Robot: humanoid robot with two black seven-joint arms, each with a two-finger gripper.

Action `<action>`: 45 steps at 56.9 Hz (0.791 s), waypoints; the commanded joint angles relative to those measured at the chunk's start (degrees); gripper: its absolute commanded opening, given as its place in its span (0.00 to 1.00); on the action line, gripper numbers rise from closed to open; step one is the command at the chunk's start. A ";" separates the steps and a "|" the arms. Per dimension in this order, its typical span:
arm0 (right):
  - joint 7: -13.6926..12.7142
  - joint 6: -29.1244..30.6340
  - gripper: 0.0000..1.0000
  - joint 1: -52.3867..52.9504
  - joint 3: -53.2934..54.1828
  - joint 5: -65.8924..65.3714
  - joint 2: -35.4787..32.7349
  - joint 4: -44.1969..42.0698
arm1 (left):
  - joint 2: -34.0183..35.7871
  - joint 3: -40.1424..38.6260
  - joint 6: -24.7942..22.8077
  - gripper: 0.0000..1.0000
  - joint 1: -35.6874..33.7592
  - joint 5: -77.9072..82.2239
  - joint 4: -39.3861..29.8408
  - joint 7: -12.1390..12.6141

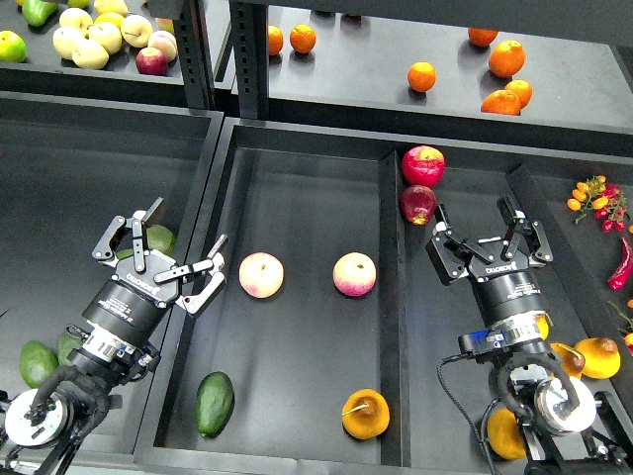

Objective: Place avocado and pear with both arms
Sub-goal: 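Move the left gripper inward over the center bin toward the apples, then lower the left gripper down onto the green avocado nearest the robot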

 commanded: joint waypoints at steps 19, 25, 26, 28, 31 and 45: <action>-0.08 0.03 1.00 -0.09 0.43 -0.08 0.00 0.00 | 5.08 6.32 0.00 0.99 -12.92 0.31 0.28 9.31; -0.08 -0.06 1.00 0.09 1.31 0.01 0.00 0.00 | 11.24 11.85 0.00 0.99 -18.81 0.31 1.25 11.94; -0.08 -0.06 1.00 0.09 1.57 0.01 0.00 0.00 | 12.21 12.82 0.00 0.99 -19.69 0.31 1.68 12.00; -0.08 -0.06 1.00 0.09 2.19 0.01 0.00 0.00 | 13.53 14.41 0.00 0.99 -21.10 0.22 2.30 12.00; -0.08 -0.15 1.00 0.17 3.59 0.01 0.00 0.00 | 15.73 18.00 0.00 0.99 -23.65 0.30 3.36 12.00; -0.08 -0.15 1.00 0.17 6.41 0.19 0.00 0.00 | 22.23 35.67 0.00 0.99 -37.36 0.92 5.03 12.00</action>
